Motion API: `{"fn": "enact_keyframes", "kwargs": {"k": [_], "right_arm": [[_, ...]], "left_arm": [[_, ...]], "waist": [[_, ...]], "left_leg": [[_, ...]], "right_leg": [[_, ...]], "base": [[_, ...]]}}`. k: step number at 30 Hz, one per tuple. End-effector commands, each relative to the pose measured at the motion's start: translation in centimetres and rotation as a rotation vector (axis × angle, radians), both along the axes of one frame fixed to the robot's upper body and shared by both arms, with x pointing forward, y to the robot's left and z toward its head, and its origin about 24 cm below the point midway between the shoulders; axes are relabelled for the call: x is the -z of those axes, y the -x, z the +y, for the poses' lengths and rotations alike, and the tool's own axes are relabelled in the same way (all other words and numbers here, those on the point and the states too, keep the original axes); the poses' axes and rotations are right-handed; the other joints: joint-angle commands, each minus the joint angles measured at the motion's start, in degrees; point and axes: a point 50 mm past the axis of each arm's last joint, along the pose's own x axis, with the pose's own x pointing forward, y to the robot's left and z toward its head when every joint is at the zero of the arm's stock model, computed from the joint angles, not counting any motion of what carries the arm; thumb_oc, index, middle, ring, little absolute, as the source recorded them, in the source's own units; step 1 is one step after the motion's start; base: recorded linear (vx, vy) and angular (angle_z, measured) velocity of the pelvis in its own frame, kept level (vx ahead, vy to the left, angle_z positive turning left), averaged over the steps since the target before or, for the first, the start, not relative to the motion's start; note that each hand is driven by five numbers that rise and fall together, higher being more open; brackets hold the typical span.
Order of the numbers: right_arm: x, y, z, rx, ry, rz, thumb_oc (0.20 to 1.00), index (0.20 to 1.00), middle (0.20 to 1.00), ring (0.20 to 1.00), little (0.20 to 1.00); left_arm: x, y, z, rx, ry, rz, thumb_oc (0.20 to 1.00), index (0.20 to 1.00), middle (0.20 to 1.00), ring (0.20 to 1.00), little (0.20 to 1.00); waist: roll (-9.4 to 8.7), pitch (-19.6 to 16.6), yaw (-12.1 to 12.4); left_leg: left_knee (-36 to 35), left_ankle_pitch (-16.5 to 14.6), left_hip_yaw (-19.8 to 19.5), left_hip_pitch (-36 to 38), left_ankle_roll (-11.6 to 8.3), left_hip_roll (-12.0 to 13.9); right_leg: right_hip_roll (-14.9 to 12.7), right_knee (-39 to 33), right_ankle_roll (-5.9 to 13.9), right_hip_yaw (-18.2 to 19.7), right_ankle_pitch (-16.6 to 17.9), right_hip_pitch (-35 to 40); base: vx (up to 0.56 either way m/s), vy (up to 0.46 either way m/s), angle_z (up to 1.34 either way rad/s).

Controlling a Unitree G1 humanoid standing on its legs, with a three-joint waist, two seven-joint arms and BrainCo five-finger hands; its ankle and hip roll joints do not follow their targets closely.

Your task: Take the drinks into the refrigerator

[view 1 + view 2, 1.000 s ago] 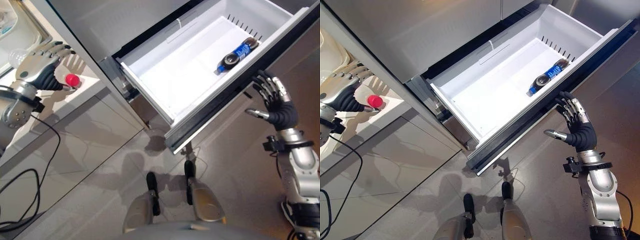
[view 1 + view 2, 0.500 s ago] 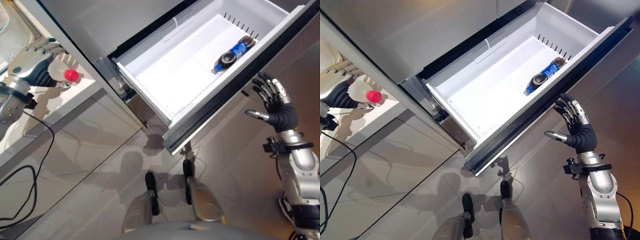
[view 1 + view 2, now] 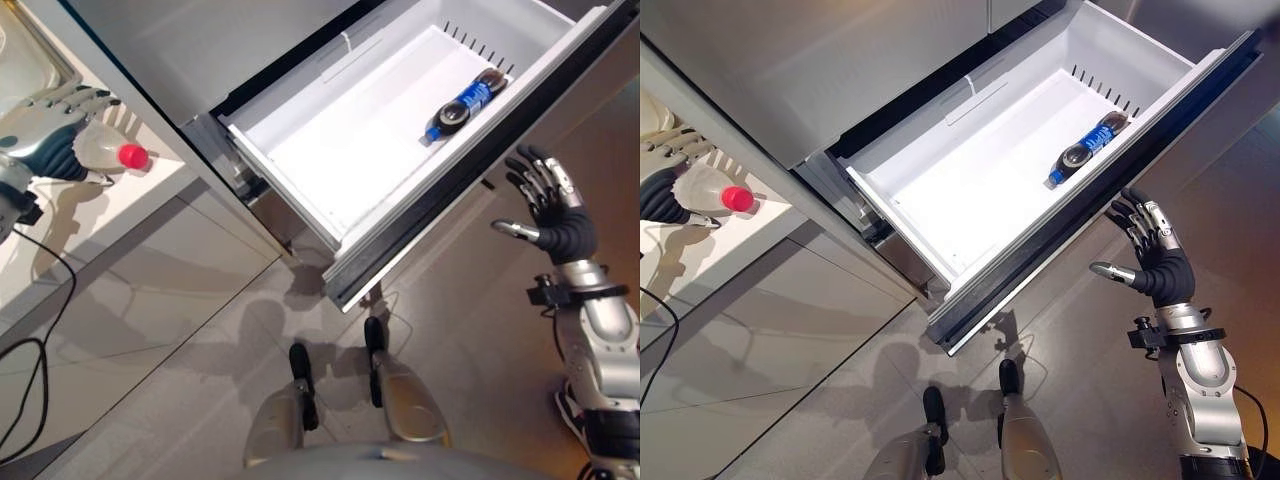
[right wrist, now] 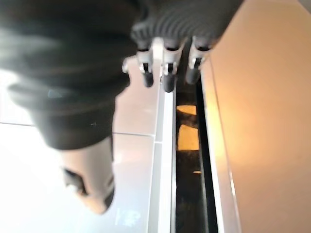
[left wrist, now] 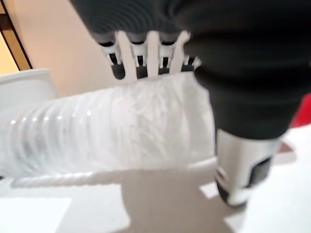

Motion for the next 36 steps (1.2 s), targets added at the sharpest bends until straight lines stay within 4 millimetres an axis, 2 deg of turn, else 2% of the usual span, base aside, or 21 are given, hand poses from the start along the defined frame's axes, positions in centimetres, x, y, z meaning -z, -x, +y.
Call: {"fn": "enact_keyframes", "kwargs": {"k": [1,10,11,18,36], "right_arm": [[-4.1,0.9,0.5,-0.037,-0.007,-0.211,1.000,1.000,1.000,1.000,1.000],[-4.3,1.0,0.5,-0.043,-0.010,-0.220,1.000,1.000,1.000,1.000,1.000],[-4.3,1.0,0.4,-0.039,-0.005,-0.215,1.000,1.000,1.000,1.000,1.000],[-4.2,1.0,0.6,-0.052,-0.011,-0.209,1.000,1.000,1.000,1.000,1.000],[-4.8,1.1,0.8,-0.078,0.001,-0.227,1.000,1.000,1.000,1.000,1.000]], "left_arm": [[1.3,0.6,1.4,-0.080,-0.055,0.103,1.000,1.000,1.000,1.000,1.000],[1.6,0.9,1.8,-0.107,-0.060,0.129,1.000,1.000,1.000,1.000,1.000],[1.9,1.1,2.2,-0.127,-0.052,0.147,0.200,0.200,0.200,0.200,0.200],[2.0,1.3,2.7,-0.163,-0.042,0.153,0.200,0.200,0.200,0.200,0.200],[2.7,1.2,2.5,-0.155,-0.001,0.156,0.200,0.200,0.200,0.200,0.200]], "waist": [[-1.15,1.3,-1.0],[-1.20,1.4,-0.8],[-1.14,1.4,-0.6],[-1.12,1.3,-0.7],[-1.16,1.8,-0.5]], "left_leg": [[9.7,-9.1,-2.0,-0.8,2.99,-1.5],[10.2,-9.2,-2.2,-1.3,2.99,-1.5],[10.4,-9.3,-2.2,-1.4,3.02,-1.5],[10.3,-9.2,-2.3,-1.4,3.00,-1.5],[9.1,-8.1,-2.9,-1.4,2.94,-1.7]], "right_leg": [[-1.9,9.4,4.12,-1.0,-9.3,-0.4],[-2.0,10.1,4.11,-1.1,-9.6,-0.6],[-2.1,10.3,4.06,-1.1,-9.6,-0.7],[-2.1,10.4,4.03,-1.2,-9.6,-0.9],[-2.1,10.5,3.70,-1.7,-9.5,-1.0]], "base": [[0.00,0.000,0.00],[0.00,0.000,0.00],[0.00,0.000,0.00],[0.00,0.000,0.00],[0.00,0.000,0.00]]}}
